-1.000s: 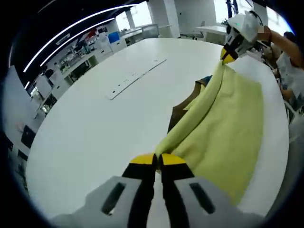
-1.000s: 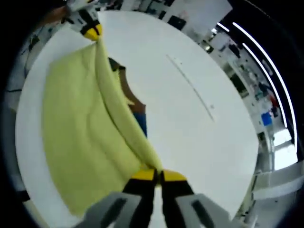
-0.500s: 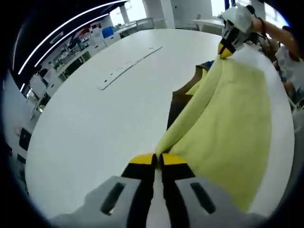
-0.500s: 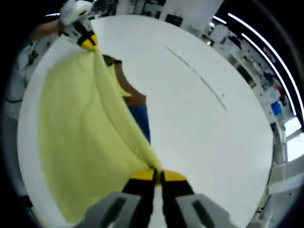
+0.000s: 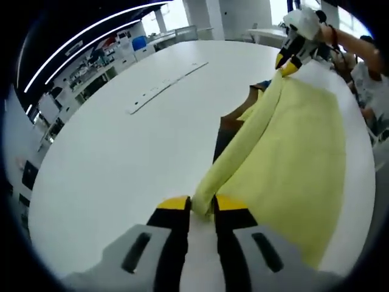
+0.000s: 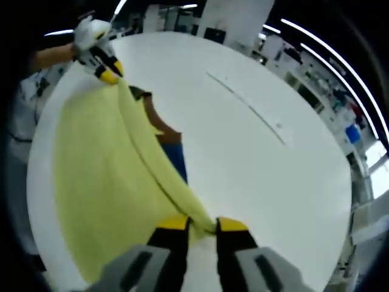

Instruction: Fold the garment on the visible template until the final outline fits inside the template.

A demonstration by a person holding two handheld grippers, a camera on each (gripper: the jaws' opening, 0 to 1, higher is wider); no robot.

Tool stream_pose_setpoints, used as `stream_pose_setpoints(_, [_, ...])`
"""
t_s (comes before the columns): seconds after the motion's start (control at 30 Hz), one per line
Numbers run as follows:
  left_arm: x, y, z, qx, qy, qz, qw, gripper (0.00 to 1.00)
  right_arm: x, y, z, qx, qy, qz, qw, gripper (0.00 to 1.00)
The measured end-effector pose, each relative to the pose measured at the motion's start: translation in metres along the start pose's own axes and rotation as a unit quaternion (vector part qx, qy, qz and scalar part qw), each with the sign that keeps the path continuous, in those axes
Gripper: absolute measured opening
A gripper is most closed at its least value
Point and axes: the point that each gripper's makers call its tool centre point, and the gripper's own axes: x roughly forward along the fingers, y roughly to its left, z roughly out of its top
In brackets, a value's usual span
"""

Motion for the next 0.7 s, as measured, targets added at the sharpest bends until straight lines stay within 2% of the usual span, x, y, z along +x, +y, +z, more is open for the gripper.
stream_pose_setpoints(0.07, [-0.004,-0.002,-0.001,0.002,-0.005,0.001,1.0,0.15,-0.002,0.003,0.003,-0.004,-0.012,0.006,0.9999,0.16])
stream_pose_setpoints(0.13, [-0.007,-0.005,-0.001,0.027,-0.003,0.005,0.9996,0.15,-0.002,0.008,0.004,-0.012,-0.019,0.015,0.9996,0.18])
stream_pose_setpoints(0.27, [-0.007,-0.006,-0.003,0.058,-0.001,0.007,0.9983,0.14,0.0,0.016,-0.002,-0.027,-0.014,0.023,0.9993,0.18])
stream_pose_setpoints(0.37, [-0.004,-0.004,-0.006,0.067,0.007,0.013,0.9977,0.14,0.005,0.014,-0.006,-0.033,-0.007,0.02,0.9992,0.17])
stream_pose_setpoints(0.5, [0.002,0.004,-0.005,0.081,0.013,0.029,0.9962,0.11,0.015,0.007,-0.007,-0.044,-0.005,0.011,0.9989,0.13])
stream_pose_setpoints(0.63, [0.005,0.004,-0.002,0.094,0.014,0.034,0.9949,0.07,0.018,0.005,-0.007,-0.05,-0.004,0.01,0.9987,0.01])
stream_pose_setpoints(0.7, [0.005,0.005,-0.003,0.104,0.014,0.039,0.9937,0.04,0.017,0.004,-0.007,-0.057,-0.001,0.008,0.9983,0.0])
